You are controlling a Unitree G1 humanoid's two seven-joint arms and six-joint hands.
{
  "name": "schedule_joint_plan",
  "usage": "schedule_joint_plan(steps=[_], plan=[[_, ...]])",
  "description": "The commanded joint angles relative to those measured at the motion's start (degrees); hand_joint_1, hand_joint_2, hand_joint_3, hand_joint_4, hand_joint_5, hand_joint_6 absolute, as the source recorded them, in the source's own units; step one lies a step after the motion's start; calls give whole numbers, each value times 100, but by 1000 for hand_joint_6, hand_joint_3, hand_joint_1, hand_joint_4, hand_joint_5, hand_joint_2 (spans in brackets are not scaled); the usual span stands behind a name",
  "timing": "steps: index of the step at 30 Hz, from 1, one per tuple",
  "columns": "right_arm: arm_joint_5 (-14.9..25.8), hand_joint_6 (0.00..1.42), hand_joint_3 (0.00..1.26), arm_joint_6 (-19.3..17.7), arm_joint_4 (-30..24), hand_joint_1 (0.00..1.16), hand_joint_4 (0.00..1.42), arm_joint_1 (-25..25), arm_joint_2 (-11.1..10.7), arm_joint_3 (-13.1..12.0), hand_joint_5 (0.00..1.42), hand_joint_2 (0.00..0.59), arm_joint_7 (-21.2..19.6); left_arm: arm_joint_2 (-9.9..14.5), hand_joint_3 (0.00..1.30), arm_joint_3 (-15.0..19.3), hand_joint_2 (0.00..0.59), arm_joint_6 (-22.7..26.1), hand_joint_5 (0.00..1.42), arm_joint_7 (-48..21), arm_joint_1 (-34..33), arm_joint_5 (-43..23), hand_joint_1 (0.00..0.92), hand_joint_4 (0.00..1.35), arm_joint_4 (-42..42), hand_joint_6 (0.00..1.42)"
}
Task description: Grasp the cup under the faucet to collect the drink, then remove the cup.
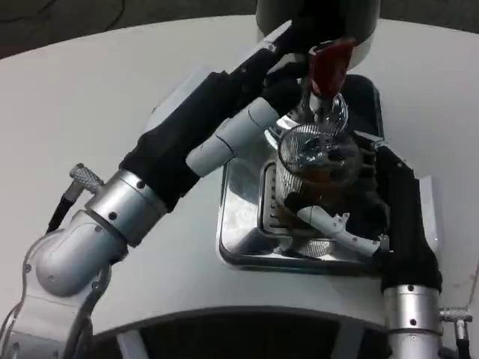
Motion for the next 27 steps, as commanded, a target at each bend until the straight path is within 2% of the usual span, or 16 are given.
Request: schedule_joint_plan(steps=[1, 20, 27], plan=[[-76, 675, 692, 14, -263, 966, 755, 136, 42, 88, 822, 152, 77, 44, 55, 58, 79, 58, 110, -56, 126, -72, 0, 0, -179, 113], [-245, 746, 743, 64, -689, 973, 796, 257, 56, 138, 905, 139, 142, 155, 66, 147, 79, 114, 101, -49, 371, -31, 0, 0, -644, 109], [-297, 768, 745, 43, -996, 973, 796, 373, 67, 215, 919, 133, 197, 186, 78, 242, 79, 125, 103, 11, 562, -43, 0, 0, -945, 108]])
